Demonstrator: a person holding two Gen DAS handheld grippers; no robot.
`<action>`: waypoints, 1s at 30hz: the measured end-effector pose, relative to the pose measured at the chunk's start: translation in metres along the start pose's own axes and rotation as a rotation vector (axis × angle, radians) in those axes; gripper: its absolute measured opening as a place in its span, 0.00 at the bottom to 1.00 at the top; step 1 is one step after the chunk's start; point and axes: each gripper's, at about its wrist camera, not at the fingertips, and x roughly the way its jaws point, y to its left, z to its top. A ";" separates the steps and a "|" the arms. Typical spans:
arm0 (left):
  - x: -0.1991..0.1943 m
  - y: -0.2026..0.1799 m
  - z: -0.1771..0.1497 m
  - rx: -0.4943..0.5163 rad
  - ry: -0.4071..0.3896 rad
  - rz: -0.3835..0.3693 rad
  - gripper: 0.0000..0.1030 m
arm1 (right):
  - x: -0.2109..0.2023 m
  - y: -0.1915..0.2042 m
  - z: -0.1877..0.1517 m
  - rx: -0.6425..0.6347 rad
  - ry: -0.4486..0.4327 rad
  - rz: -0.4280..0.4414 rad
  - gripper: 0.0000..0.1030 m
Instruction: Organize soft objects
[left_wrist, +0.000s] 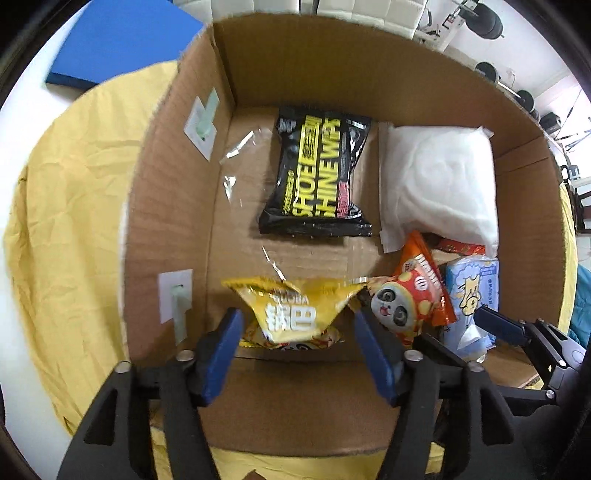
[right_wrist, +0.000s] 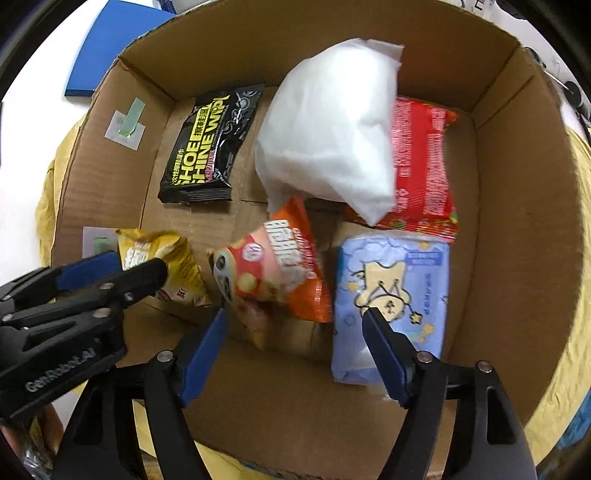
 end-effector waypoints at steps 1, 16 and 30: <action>-0.004 0.000 -0.001 0.002 -0.009 0.004 0.67 | -0.002 0.000 -0.001 0.001 -0.001 -0.004 0.83; -0.077 -0.013 -0.027 -0.018 -0.161 0.015 0.96 | -0.075 -0.019 -0.019 0.036 -0.127 -0.095 1.00; -0.202 -0.047 -0.085 -0.022 -0.362 -0.002 0.96 | -0.222 -0.034 -0.081 0.033 -0.322 -0.077 1.00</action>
